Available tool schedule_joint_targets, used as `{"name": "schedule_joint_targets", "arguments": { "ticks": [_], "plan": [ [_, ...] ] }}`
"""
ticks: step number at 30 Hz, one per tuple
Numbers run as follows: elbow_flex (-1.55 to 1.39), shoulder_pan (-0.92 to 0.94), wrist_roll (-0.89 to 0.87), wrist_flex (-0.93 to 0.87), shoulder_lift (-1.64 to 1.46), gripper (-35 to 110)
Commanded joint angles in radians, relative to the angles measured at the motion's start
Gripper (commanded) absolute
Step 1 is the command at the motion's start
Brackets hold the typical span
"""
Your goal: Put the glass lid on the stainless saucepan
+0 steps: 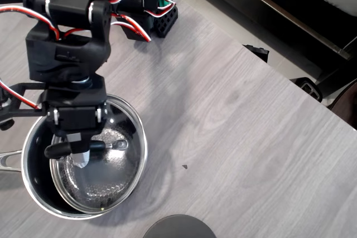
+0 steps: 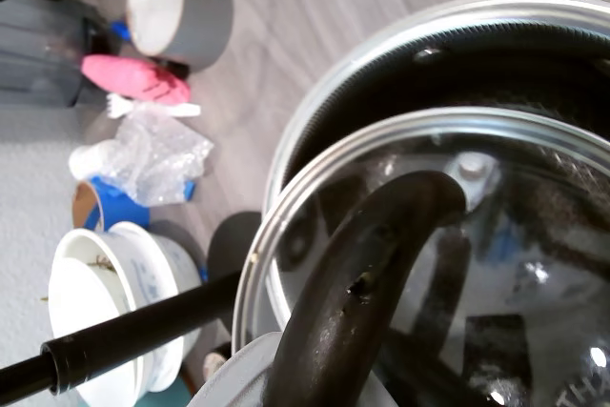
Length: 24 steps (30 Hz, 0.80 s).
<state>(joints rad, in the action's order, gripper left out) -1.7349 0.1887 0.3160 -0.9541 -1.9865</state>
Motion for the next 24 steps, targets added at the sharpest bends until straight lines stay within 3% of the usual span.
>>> {"name": "schedule_joint_targets", "arguments": {
  "ticks": [1,15,20,24],
  "plan": [
    [0.015,-0.009,0.031,0.041,-0.046,0],
    [-0.011,-0.067,0.472,0.095,-0.209,0],
    [-0.328,-0.087,0.689,0.356,-0.388,0],
    [-0.460,-0.081,0.758,0.442,-0.462,0]
  ]
}}
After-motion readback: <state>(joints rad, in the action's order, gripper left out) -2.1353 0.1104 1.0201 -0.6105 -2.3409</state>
